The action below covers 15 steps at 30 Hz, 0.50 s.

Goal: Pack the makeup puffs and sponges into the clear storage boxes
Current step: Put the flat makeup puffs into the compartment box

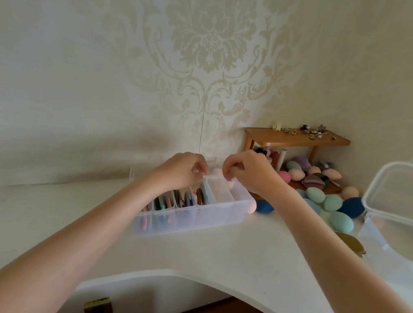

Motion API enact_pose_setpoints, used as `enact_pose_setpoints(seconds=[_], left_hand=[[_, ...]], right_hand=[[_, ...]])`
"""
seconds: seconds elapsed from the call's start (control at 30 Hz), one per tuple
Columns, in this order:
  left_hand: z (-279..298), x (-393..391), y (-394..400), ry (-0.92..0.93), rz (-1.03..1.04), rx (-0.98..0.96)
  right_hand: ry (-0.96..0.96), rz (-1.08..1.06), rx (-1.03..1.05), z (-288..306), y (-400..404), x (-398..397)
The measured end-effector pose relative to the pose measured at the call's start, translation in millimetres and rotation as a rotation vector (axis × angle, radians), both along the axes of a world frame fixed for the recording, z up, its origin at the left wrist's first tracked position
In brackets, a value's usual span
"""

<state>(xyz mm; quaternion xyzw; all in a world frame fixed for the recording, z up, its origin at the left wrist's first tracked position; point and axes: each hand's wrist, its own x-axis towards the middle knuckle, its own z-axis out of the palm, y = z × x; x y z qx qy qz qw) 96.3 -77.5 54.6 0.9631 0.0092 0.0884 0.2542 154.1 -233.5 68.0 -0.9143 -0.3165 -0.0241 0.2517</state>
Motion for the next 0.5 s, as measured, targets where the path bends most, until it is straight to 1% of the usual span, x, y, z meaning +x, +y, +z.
enact_pose_setpoints(seconds=[0.07,0.1,0.2,0.3,0.37,0.43,0.5], left_hand=[[0,1,-5,0.029,-0.016,0.005],[-2,3,-8,0.056,-0.03,0.021],[-8,4,-13,0.088,-0.03,0.141],[-13,4,-14,0.082,-0.019,0.194],[-16,6,-13,0.069,-0.016,0.238],[-17,7,-13,0.053,0.023,0.347],[-19,9,-12,0.061,0.104,0.475]], right_hand=[[0.048,-0.04,-0.096,-12,4,-1],[0.06,-0.068,-0.11,-18,7,-1],[-0.037,-0.066,-0.091,-27,9,-5],[-0.163,0.006,-0.166,-27,11,-13],[-0.124,0.041,-0.202,-30,14,-14],[-0.091,0.041,-0.218,-31,17,-13],[-0.096,0.023,-0.263,-30,19,-15]])
